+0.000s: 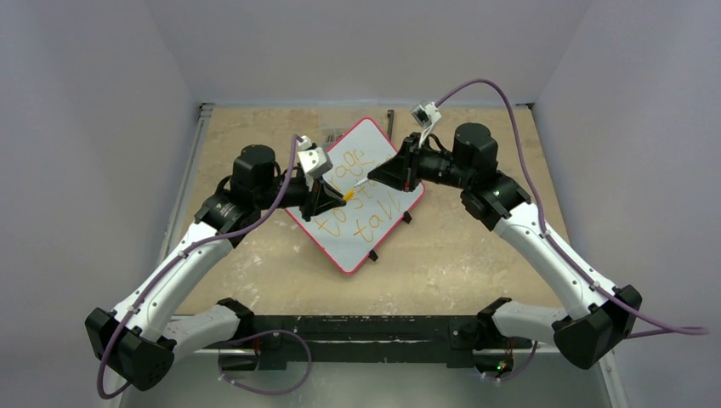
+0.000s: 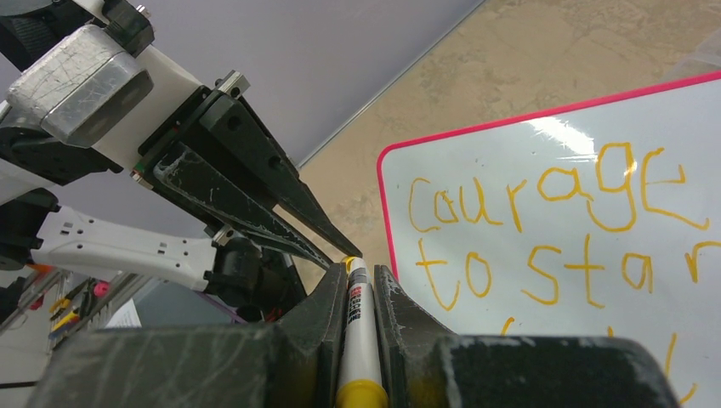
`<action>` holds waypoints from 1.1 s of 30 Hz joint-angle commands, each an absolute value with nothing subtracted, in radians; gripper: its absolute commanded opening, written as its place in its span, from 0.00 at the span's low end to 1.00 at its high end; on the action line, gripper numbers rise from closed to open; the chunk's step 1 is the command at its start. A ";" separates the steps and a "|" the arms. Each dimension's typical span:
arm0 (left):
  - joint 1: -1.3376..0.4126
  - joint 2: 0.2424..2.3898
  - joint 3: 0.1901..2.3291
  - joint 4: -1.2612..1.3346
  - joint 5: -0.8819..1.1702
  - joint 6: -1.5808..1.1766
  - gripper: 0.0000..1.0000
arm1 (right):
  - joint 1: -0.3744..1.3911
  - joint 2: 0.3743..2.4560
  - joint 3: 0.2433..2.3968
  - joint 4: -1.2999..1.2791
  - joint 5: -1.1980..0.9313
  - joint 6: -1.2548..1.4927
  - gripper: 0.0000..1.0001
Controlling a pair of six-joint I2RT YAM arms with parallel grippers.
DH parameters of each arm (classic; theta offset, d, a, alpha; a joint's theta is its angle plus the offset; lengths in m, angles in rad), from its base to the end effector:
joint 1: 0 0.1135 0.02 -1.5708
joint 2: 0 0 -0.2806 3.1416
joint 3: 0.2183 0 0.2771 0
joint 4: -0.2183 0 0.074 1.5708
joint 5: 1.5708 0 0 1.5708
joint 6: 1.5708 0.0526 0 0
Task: Write a sentence on the whiteboard
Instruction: Insert the whiteboard marker without the cap into the pen cap.
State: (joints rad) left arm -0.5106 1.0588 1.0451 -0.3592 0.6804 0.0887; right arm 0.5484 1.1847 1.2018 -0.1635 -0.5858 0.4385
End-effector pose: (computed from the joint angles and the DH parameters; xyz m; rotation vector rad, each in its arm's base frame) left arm 0.2114 -0.1563 0.3726 1.0073 1.6929 -0.9364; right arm 0.2412 0.1814 0.4209 -0.5649 1.7655 1.2100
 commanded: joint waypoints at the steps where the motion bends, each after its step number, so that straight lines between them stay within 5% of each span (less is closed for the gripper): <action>1: -0.503 1.059 1.061 -0.311 0.682 0.073 0.00 | 0.545 1.187 1.200 -0.147 -0.582 0.436 0.00; 33: -0.503 1.072 1.077 -0.295 0.703 0.050 0.00 | 0.546 1.215 1.183 -0.139 -0.638 0.442 0.00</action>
State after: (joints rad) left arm -0.5106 1.0706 1.0451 -0.3523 0.6788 0.0624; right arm 0.5484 1.2068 1.1847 -0.1642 -0.6018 0.4385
